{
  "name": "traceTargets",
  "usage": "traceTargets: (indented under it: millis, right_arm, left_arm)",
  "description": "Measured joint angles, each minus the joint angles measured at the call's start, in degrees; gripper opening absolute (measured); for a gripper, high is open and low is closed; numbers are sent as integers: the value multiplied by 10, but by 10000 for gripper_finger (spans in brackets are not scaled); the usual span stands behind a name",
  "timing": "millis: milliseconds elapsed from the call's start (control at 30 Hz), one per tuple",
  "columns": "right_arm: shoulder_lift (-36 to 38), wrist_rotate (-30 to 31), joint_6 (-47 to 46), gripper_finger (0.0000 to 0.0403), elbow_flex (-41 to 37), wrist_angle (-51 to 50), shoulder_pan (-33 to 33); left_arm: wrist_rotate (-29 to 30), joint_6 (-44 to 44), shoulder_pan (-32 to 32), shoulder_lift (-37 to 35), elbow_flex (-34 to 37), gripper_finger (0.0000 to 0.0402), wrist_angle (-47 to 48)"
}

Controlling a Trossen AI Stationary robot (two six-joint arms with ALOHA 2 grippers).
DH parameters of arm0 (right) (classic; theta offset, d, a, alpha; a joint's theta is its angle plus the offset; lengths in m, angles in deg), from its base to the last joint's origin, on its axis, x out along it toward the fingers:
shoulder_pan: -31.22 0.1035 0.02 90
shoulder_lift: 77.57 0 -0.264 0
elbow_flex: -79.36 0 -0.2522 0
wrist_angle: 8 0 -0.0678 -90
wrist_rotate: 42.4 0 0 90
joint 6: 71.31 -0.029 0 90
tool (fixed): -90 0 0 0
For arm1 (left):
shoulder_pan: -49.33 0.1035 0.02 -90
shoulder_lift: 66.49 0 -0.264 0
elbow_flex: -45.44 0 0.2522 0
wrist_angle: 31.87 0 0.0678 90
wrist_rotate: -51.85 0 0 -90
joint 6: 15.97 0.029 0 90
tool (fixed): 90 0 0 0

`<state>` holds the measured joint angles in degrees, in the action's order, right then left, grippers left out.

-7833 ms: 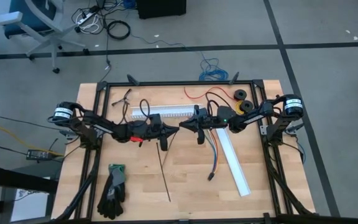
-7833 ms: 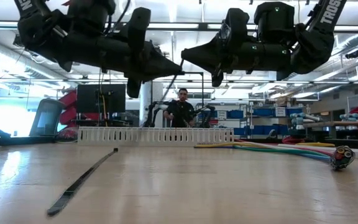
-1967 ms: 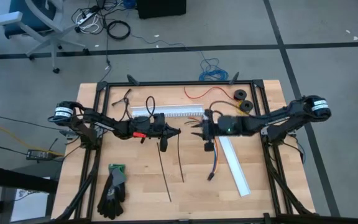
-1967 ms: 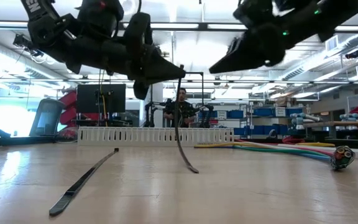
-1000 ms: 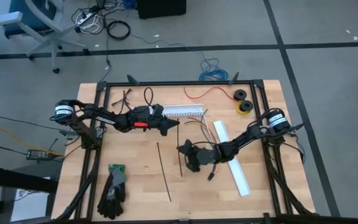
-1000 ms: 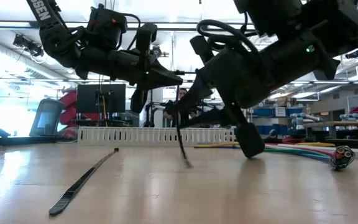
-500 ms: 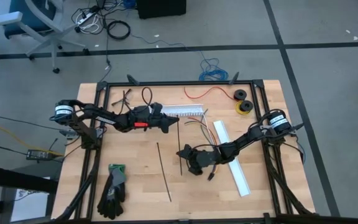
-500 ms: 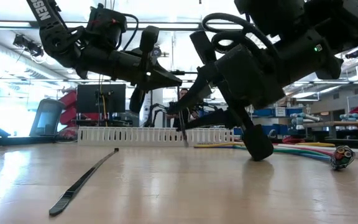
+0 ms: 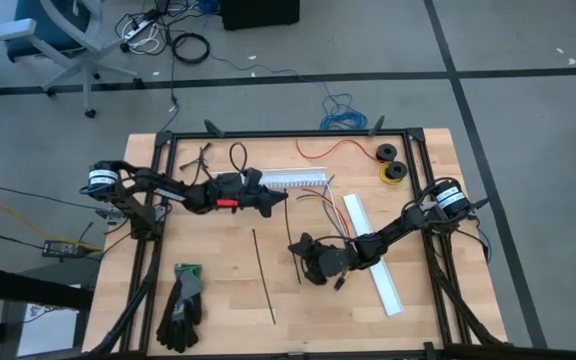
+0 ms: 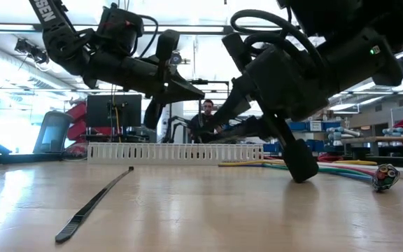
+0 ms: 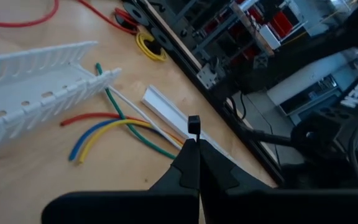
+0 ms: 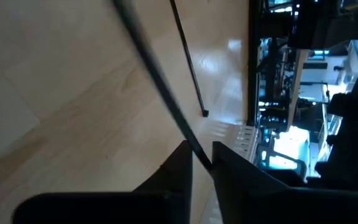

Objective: Ziptie cables
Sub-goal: Prepare the black zip tie

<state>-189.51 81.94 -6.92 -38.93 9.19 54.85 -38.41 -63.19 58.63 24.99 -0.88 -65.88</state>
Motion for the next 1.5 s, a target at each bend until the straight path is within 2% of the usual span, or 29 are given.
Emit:
traceTargets:
  millis: [233, 400, 500, 567, 700, 800, 967, 1200, 1500]
  right_arm:
    - [0, 2, -2, 4, 0, 0, 2]
    - [4, -23, -36, 1, -1, -2, -4]
    - [16, -54, -131, 0, -3, -14, -25]
    - [27, -95, -221, 0, -3, -19, -47]
    - [60, -231, -436, 0, -3, -19, -98]
    - [72, -322, -562, 0, -2, -17, -137]
    - [77, -395, -697, 0, -2, -7, -160]
    - [78, -418, -802, 0, -1, 7, -159]
    - [78, -417, -788, 0, -1, 4, -160]
  left_arm:
    - [10, 3, -3, 0, 0, 0, 0]
    - [23, 53, -3, 0, 0, 0, 1]
    - [27, 105, -3, 0, 0, 0, 0]
    - [26, 147, -4, 0, 0, 0, -2]
    - [27, 227, -18, 1, 0, 0, -21]
    - [55, 277, -33, 1, 0, 0, -37]
    - [81, 372, -58, 1, 0, 0, -69]
    - [137, 485, -74, 1, 0, 0, -74]
    - [146, 469, -86, 1, 0, 0, -70]
